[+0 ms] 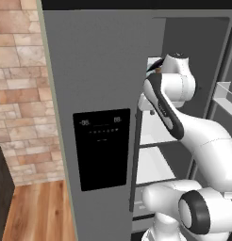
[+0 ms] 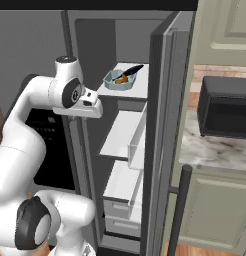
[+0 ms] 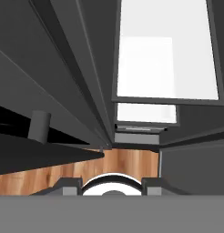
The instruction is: Place the tupperware containing the fish and mushroom meal in the microwave. Close the microwave door and press the start button to reheat the meal.
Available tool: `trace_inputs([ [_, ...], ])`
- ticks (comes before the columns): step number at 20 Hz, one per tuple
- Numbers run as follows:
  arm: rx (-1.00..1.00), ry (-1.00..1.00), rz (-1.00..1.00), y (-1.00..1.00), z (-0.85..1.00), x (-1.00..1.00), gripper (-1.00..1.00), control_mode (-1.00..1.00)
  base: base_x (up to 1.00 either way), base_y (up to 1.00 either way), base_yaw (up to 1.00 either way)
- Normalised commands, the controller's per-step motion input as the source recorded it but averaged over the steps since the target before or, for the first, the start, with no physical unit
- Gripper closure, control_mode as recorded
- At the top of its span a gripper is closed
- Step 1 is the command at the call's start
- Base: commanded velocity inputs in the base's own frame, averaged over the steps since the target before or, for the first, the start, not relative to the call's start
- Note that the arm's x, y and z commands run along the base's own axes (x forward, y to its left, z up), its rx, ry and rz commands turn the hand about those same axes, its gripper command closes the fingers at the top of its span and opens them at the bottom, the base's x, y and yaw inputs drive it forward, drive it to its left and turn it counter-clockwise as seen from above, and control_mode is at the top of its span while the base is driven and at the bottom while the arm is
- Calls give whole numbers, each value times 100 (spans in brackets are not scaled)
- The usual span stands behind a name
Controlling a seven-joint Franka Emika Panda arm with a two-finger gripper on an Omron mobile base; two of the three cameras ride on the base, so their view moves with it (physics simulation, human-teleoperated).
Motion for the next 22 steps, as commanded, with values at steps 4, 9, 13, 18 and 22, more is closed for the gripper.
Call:
trace_inputs([
  [4, 0, -1, 0, -5, 0, -5, -100, -100, 0, 0, 0],
  [9, 0, -29, -4, -8, 18, -17, -100, -100, 0, 0, 0],
  [13, 0, -40, -10, -3, 32, 0, -100, -100, 0, 0, 0],
  [18, 7, -30, -21, -18, 22, 0, -100, -100, 0, 0, 0],
  [22, 13, -7, -31, -27, 14, 0, -100, -100, 0, 0, 0],
])
